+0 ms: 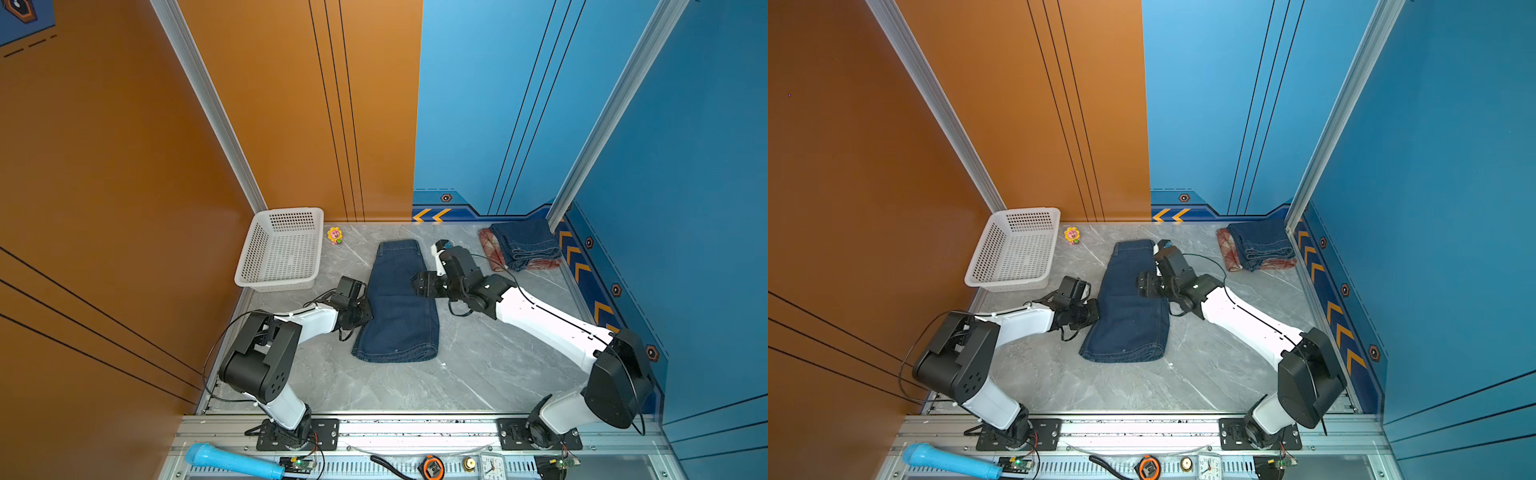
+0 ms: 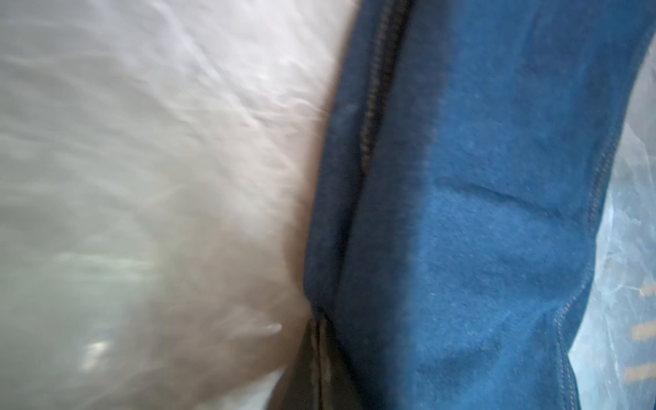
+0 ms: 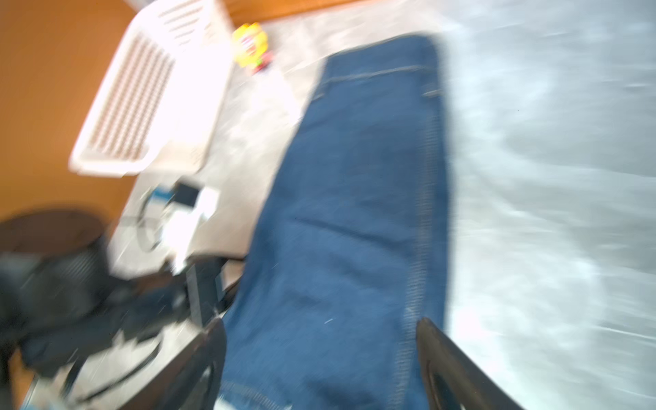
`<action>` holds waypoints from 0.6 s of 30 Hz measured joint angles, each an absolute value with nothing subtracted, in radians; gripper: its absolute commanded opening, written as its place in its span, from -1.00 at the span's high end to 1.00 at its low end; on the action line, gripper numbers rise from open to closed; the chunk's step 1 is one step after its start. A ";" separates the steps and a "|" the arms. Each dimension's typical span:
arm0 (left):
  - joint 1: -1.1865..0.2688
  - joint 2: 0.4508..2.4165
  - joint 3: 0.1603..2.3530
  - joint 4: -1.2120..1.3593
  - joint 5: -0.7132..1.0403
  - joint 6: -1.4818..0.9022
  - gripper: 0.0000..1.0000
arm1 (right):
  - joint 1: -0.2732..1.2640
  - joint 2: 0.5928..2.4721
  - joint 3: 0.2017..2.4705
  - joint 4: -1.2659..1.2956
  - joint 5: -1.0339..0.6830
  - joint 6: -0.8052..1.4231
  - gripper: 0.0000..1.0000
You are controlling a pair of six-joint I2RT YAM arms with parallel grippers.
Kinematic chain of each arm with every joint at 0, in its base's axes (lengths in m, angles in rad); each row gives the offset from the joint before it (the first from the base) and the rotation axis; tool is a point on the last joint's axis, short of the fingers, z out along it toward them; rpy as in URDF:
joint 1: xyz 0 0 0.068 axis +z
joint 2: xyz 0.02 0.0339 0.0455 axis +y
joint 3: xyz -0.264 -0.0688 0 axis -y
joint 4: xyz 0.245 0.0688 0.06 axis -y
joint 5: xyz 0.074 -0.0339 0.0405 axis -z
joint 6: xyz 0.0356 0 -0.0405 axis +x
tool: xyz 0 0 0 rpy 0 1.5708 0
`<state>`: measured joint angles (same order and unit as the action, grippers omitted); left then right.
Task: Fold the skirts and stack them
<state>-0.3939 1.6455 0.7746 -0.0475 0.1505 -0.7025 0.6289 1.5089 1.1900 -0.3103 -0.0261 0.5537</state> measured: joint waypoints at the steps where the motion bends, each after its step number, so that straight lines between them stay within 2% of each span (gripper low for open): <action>1: -0.416 1.659 0.789 -0.046 0.150 -0.705 1.00 | 0.586 1.509 1.184 -0.310 -0.020 0.555 -0.69; 5: -0.524 1.742 0.886 -0.056 0.163 -0.699 0.97 | 0.429 1.522 1.178 -0.316 -0.021 0.554 -0.71; 11: -0.663 1.819 1.017 -0.135 0.252 -0.604 0.32 | 0.334 1.661 1.305 -0.366 -0.031 0.503 -0.80; 15: -0.670 1.774 0.984 -0.176 0.301 -0.561 0.08 | 0.357 1.803 1.429 -0.384 -0.055 0.459 -0.80; 18: -0.600 1.678 0.894 -0.205 0.307 -0.565 -0.04 | 0.398 1.918 1.528 -0.395 -0.056 0.422 -0.79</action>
<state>-0.6003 1.6775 0.8944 -0.2047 0.3073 -0.5648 0.3985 1.9182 1.5280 -0.3946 -0.0563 0.4225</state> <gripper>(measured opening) 0.488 0.897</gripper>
